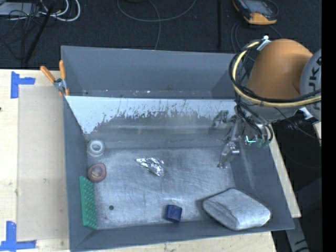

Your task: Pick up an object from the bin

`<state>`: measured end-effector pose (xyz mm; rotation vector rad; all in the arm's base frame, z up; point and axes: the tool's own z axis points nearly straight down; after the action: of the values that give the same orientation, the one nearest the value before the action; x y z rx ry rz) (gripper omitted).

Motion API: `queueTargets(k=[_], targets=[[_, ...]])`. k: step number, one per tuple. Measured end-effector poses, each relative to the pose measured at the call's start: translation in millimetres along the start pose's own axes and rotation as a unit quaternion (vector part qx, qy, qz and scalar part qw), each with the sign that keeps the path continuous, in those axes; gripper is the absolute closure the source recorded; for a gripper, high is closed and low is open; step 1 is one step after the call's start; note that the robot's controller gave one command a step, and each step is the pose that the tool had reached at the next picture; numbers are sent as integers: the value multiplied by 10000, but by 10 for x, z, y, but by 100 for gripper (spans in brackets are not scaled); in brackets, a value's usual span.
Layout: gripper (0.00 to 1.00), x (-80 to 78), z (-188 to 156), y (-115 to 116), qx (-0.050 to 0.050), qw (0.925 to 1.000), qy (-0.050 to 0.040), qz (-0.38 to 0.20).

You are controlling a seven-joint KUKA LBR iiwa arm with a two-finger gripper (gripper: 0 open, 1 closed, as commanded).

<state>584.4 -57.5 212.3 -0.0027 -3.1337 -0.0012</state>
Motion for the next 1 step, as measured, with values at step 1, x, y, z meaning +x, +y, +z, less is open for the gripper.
queueTargets(k=[1], targets=[[0,477,1174,1140,-11,9994,14,-358]])
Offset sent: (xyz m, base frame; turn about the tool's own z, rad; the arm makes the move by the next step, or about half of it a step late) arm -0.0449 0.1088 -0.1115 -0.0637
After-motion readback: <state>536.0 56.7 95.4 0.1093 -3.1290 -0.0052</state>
